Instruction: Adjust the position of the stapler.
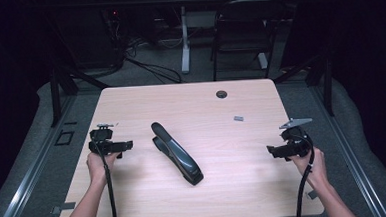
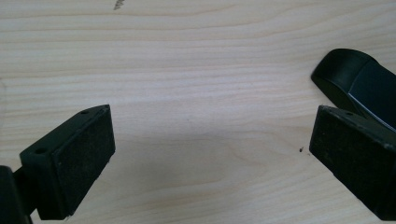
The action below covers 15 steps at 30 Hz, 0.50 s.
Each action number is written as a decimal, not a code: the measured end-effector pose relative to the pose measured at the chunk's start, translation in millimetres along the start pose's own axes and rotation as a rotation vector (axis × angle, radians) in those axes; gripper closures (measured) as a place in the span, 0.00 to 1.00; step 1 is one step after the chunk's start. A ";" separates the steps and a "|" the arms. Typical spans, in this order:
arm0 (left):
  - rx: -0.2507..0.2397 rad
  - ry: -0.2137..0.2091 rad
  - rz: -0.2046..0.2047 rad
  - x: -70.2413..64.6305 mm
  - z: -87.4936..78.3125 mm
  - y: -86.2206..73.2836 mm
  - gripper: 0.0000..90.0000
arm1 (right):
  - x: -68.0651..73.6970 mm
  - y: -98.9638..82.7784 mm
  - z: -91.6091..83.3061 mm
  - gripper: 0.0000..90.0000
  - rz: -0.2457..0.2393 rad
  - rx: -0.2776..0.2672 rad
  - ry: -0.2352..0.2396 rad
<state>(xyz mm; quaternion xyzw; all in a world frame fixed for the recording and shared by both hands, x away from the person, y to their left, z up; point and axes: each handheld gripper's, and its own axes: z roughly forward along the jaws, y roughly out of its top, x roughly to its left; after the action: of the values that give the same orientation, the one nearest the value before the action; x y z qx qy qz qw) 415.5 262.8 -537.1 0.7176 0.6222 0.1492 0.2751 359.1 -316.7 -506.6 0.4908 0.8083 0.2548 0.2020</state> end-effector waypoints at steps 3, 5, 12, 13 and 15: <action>0.001 -0.008 0.010 -5.0 1.8 1.4 0.00 | 4.1 1.0 0.0 0.17 -0.013 0.001 0.016; 0.008 -0.021 0.022 -7.7 1.6 3.0 0.01 | 6.1 1.5 0.0 0.17 -0.025 0.008 0.019; -0.013 -0.058 0.046 -19.1 -0.3 6.8 0.07 | 8.3 0.8 4.3 0.22 -0.022 0.038 0.046; -0.011 -0.064 0.057 -20.5 -0.7 6.8 0.08 | 9.5 1.4 4.5 0.23 -0.023 0.040 0.041; -0.015 -0.071 0.066 -24.0 -1.1 6.7 0.12 | 13.5 3.1 4.1 0.27 -0.030 0.036 0.055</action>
<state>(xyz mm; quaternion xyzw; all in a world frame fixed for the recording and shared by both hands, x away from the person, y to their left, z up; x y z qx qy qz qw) 416.0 239.1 -529.2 0.7404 0.5869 0.1375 0.2974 357.7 -302.5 -508.9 0.4749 0.8253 0.2506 0.1748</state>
